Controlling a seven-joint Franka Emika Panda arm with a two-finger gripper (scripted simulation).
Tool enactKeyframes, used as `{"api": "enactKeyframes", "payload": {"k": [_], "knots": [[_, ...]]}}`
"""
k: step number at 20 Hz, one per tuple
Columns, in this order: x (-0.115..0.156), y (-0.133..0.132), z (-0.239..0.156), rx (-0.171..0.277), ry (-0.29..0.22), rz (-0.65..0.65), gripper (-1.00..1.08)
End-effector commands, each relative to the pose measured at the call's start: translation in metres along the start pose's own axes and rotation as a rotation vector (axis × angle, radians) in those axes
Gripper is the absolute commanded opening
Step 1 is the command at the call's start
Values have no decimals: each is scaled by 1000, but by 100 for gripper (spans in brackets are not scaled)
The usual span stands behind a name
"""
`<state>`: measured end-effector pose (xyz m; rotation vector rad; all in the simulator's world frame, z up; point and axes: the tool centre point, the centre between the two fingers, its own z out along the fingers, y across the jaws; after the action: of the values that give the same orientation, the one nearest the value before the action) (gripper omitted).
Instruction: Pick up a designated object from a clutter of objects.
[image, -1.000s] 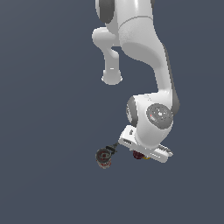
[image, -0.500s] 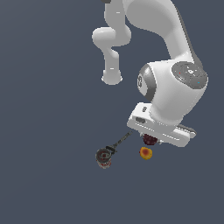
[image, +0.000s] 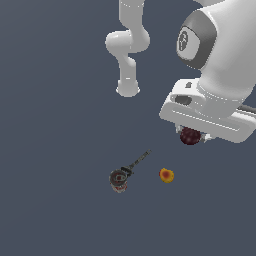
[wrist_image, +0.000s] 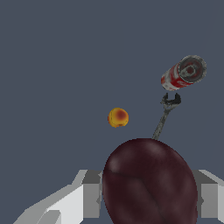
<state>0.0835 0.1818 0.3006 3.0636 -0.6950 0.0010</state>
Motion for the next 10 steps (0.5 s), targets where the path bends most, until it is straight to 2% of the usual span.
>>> {"api": "enactKeyframes", "payload": {"k": [1,10], "knots": [[-6,-4,-22,-1,0,0,-100],[-16,-13,-64,-1,0,0,-100]]}}
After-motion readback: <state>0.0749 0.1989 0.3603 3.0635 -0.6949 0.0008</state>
